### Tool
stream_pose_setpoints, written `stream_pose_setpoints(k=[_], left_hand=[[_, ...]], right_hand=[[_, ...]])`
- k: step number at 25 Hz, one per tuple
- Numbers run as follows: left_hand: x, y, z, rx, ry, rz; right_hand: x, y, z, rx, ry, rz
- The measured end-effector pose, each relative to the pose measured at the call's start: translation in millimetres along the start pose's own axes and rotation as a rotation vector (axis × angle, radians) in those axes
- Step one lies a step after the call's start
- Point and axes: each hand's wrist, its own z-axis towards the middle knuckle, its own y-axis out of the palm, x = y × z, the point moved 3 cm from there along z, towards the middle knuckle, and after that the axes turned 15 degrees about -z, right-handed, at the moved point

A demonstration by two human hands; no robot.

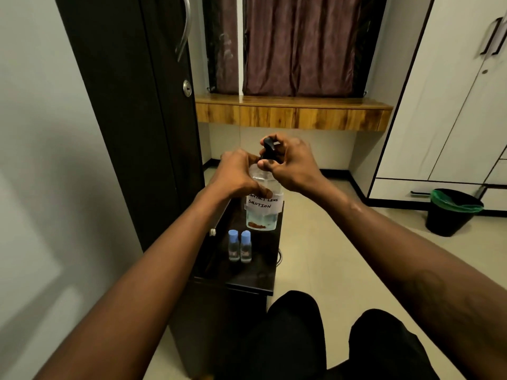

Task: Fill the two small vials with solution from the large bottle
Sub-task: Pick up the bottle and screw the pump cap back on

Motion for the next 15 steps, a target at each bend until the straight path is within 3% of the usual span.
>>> stream_pose_setpoints(k=[10, 15], left_hand=[[-39, 2, -5, 0.120, -0.286, 0.206], [-40, 3, -8, 0.104, -0.379, 0.219]], right_hand=[[12, 63, 7, -0.057, 0.062, 0.064], [19, 78, 7, -0.076, 0.108, 0.115]])
